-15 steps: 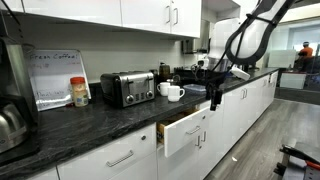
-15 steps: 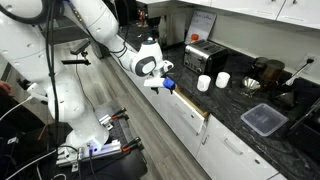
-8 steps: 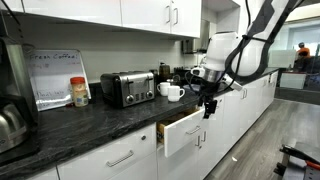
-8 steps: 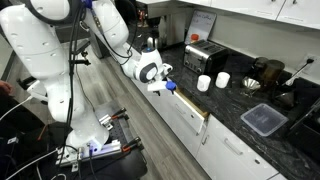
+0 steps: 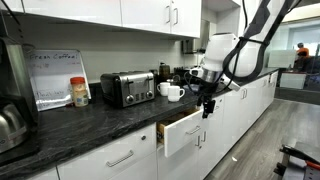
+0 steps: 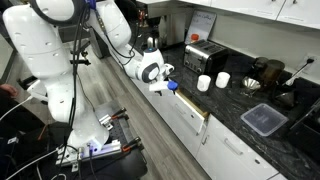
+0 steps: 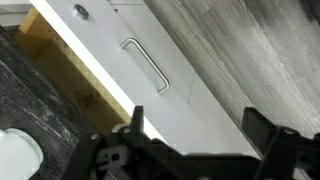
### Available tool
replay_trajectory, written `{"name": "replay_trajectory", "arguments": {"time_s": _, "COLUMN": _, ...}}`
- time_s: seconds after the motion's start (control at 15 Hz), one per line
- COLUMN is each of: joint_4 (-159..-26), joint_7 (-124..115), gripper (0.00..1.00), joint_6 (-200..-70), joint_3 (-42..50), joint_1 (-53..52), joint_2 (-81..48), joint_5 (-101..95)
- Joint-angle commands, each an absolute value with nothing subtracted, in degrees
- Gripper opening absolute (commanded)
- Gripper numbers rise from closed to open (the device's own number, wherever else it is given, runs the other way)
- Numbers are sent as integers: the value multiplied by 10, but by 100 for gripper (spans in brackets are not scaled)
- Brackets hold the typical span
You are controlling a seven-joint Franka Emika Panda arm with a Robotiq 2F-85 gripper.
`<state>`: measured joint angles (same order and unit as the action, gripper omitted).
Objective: Open the first drawer from the right and then put a mug from the counter in it
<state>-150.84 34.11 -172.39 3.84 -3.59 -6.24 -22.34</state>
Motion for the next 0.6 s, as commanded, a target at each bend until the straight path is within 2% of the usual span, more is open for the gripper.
{"name": "replay_trajectory", "arguments": {"time_s": 0.0, "joint_4": -1508, "joint_7": 338, "gripper": 100, "joint_6": -1722, "joint_3": 22, "joint_1": -18, "joint_2": -62, "joint_5": -228}}
{"name": "replay_trajectory", "arguments": {"time_s": 0.53, "joint_4": -1486, "joint_7": 366, "gripper": 100, "joint_6": -1767, "joint_3": 53, "joint_1": -29, "joint_2": -84, "joint_5": -274}}
